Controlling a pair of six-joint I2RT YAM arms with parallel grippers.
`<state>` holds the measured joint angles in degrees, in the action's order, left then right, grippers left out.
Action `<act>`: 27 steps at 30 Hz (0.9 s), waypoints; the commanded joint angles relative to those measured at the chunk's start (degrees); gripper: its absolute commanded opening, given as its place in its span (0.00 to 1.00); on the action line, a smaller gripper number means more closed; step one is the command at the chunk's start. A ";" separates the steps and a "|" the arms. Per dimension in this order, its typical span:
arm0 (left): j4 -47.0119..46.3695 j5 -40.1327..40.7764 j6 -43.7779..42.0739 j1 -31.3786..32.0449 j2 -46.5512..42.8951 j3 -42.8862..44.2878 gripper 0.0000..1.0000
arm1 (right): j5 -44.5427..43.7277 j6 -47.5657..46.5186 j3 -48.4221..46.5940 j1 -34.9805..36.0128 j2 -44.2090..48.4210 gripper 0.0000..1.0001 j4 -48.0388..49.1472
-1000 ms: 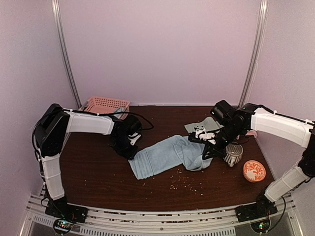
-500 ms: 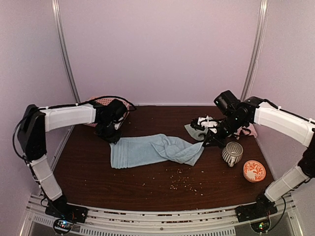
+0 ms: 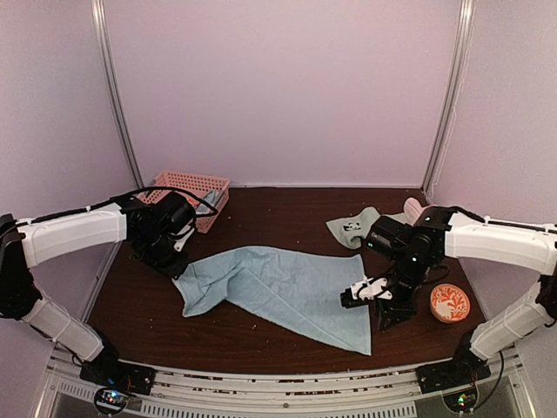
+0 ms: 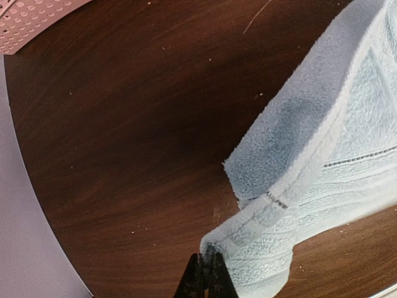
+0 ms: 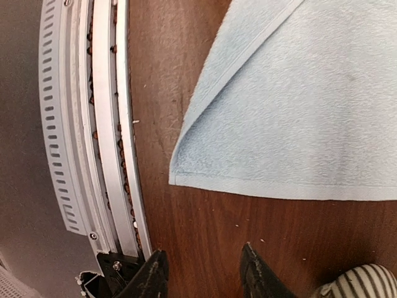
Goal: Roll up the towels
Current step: Flatten out the towel at the center of the board.
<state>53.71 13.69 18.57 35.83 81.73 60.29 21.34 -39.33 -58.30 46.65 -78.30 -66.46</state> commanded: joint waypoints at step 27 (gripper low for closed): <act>-13.63 0.88 0.66 -1.55 6.00 6.85 0.00 | -10.09 19.97 -30.12 -24.33 -39.45 0.40 17.61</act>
<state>44.16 15.57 17.72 34.81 87.83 66.08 11.99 -19.25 -87.92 22.61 -116.75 -51.11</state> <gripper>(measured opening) 0.005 0.397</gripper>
